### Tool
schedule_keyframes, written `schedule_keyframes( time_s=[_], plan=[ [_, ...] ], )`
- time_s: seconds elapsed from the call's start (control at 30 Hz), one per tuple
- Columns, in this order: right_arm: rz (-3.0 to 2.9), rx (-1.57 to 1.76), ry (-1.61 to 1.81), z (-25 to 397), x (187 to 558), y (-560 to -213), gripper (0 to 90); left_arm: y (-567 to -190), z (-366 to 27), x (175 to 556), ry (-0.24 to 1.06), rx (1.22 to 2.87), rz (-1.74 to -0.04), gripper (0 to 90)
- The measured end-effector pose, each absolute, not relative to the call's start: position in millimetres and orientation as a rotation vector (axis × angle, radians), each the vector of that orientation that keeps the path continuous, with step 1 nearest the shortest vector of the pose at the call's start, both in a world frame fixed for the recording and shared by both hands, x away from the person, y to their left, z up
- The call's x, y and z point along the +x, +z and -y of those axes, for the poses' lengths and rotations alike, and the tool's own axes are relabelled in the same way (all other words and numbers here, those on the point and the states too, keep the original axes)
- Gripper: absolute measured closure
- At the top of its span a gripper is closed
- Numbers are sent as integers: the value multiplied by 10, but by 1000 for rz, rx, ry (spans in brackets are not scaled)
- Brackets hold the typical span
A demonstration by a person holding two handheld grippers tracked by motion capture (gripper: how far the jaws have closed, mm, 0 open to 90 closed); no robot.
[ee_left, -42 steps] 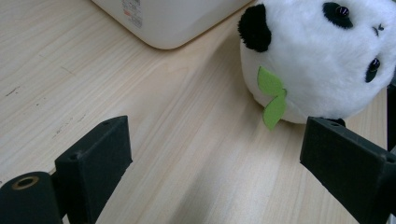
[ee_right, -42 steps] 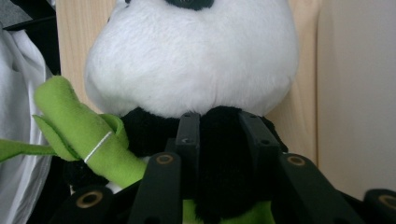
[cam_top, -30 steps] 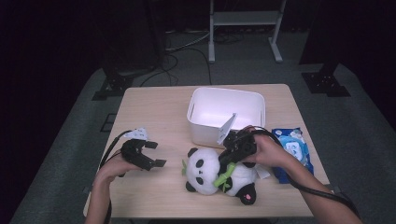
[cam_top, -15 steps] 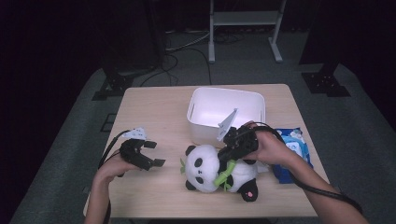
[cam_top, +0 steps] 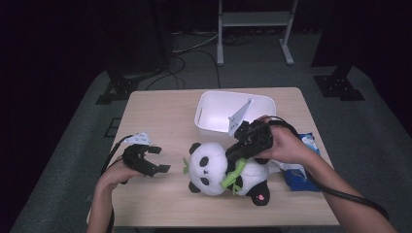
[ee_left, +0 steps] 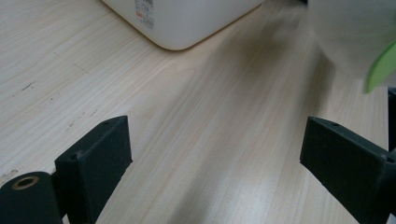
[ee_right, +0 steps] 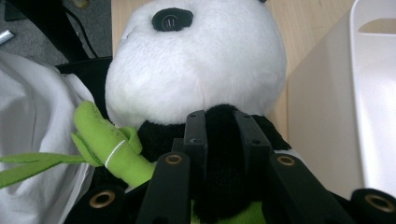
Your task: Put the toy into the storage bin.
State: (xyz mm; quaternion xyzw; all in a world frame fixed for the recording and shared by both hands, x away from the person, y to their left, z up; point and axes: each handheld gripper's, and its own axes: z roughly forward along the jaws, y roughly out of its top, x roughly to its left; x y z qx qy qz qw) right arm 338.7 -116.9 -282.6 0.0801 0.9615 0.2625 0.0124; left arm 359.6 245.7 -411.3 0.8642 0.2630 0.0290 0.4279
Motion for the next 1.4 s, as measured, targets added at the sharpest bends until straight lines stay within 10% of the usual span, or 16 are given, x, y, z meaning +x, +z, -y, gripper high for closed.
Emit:
schedule_keyframes(
  time_s=[1.4],
  plan=[
    [-2892,374,864,1423,3829,-1656,763,-4122,-2647,3615,81,2108,-697,77]
  ],
)
